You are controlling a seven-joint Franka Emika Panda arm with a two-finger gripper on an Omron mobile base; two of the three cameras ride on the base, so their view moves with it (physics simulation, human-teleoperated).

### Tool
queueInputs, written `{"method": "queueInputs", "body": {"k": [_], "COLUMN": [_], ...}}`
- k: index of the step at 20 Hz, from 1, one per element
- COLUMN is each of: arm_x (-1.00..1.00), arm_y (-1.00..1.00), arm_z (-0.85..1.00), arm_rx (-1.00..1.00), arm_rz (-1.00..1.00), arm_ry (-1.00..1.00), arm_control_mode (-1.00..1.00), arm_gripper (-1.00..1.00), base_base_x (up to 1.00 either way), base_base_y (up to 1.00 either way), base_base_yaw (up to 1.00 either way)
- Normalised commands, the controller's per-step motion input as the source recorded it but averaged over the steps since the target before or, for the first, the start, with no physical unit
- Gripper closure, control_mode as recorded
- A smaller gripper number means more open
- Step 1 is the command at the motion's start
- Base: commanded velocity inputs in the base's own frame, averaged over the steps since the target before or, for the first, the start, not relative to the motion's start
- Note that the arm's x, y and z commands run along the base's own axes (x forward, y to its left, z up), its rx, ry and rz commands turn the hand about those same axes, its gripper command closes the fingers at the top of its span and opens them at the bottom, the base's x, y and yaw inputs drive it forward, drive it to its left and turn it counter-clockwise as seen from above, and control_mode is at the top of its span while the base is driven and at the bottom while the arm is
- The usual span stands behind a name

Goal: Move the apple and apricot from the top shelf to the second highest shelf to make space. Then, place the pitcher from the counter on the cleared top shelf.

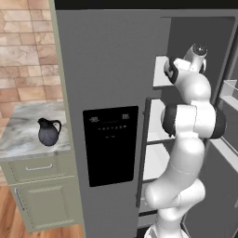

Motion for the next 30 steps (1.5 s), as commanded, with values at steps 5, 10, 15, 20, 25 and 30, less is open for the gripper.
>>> {"method": "queueInputs", "body": {"k": [5,10,15,20,25,30], "arm_x": [0.17,0.08,-0.11,-0.67,-0.92,-1.0], "arm_y": [-0.04,0.0,0.02,0.16,0.44,0.58], "arm_z": [-0.45,-0.65,-0.6,-0.24,0.04,0.3], "arm_rx": [0.0,0.0,0.0,0.0,-0.04,-0.15], "arm_rz": [0.0,0.0,0.0,0.05,0.16,0.18], "arm_ry": [0.0,0.0,-0.11,-0.18,0.0,0.03], "arm_control_mode": [-1.0,-1.0,-1.0,-1.0,-1.0,-1.0], "arm_gripper": [1.0,1.0,1.0,1.0,1.0,1.0], "base_base_x": [0.0,0.0,0.0,0.0,0.0,0.0], "base_base_y": [0.0,0.0,0.0,0.0,0.0,0.0], "base_base_yaw": [0.0,0.0,0.0,0.0,0.0,0.0]}}
